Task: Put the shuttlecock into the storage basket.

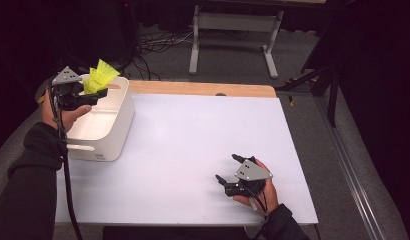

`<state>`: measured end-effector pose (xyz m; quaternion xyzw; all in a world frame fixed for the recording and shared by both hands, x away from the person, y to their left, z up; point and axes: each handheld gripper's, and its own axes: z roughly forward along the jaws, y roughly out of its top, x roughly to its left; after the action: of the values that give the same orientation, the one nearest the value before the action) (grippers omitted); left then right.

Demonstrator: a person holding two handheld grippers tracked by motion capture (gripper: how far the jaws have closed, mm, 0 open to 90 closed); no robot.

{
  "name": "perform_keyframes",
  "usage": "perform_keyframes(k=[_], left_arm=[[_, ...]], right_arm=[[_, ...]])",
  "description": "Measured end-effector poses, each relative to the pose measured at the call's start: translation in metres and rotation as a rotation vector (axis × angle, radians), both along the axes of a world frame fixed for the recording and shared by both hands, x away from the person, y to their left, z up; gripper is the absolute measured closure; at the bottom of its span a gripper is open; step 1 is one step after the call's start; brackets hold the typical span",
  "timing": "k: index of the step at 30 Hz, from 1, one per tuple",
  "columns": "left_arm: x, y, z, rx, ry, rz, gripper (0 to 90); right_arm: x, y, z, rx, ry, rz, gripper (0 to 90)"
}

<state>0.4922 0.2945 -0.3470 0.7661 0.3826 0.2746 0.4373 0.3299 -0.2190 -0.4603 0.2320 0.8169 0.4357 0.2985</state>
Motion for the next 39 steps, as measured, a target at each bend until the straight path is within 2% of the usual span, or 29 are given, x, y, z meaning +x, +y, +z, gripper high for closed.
perform_keyframes(k=[1,3,5,7,9,12,14,15,16,18,22,24,25,27,28,30,34,37,39], left_arm=[[0.003,-0.001,-0.002,0.007,0.007,0.008,55.1],[0.009,-0.001,-0.006,0.019,0.053,0.007,55.3],[0.015,-0.003,-0.01,0.066,0.08,0.026,55.3],[0.02,-0.003,-0.012,0.069,0.112,0.029,55.7],[0.026,-0.003,-0.015,0.089,0.13,0.042,56.0],[0.031,-0.002,-0.018,0.098,0.148,0.05,56.1],[0.038,-0.001,-0.023,0.103,0.186,0.054,56.3],[0.038,-0.001,-0.023,0.103,0.186,0.054,56.5],[0.042,-0.001,-0.025,0.118,0.205,0.047,56.5],[0.044,-0.002,-0.026,0.142,0.217,0.044,56.4],[0.049,-0.003,-0.026,0.152,0.248,0.028,55.7],[0.054,-0.004,-0.027,0.198,0.27,0.006,55.3],[0.055,-0.004,-0.026,0.204,0.287,0.001,55.3],[0.059,-0.003,-0.027,0.205,0.285,0.0,55.3],[0.061,-0.002,-0.028,0.225,0.297,0.007,55.3],[0.063,-0.001,-0.03,0.213,0.312,0.0,55.5],[0.065,-0.004,-0.033,0.239,0.334,-0.01,54.3],[0.066,-0.008,-0.036,0.247,0.356,-0.024,49.5],[0.067,-0.01,-0.039,0.265,0.387,-0.026,46.9]], right_arm=[[0.0,0.0,0.0,0.001,-0.001,-0.001,17.3],[0.001,-0.001,0.0,0.002,0.002,-0.002,17.3],[0.001,-0.002,0.0,0.004,0.003,-0.003,17.3],[0.002,-0.002,-0.001,0.005,0.007,-0.004,17.3],[0.003,-0.002,-0.002,0.005,0.009,-0.006,17.3],[0.004,-0.003,-0.003,0.008,0.014,-0.006,17.3],[0.005,-0.004,-0.004,0.012,0.022,-0.007,17.3],[0.006,-0.004,-0.004,0.015,0.024,-0.007,17.3],[0.006,-0.005,-0.004,0.015,0.026,-0.007,17.3],[0.007,-0.005,-0.005,0.017,0.03,-0.009,17.3],[0.008,-0.006,-0.005,0.018,0.033,-0.01,17.3],[0.007,-0.006,-0.005,0.015,0.017,-0.03,17.1],[0.007,-0.006,-0.005,0.015,0.017,-0.03,17.1],[0.006,-0.007,-0.004,0.012,0.01,-0.037,17.1],[0.005,-0.007,-0.004,0.011,0.01,-0.038,17.1],[0.005,-0.008,-0.004,0.012,0.01,-0.04,17.1],[0.006,-0.008,-0.005,0.017,0.015,-0.039,17.1],[0.005,-0.007,-0.005,0.012,0.021,-0.036,17.2],[0.005,-0.007,-0.005,0.012,0.02,-0.035,17.3]])
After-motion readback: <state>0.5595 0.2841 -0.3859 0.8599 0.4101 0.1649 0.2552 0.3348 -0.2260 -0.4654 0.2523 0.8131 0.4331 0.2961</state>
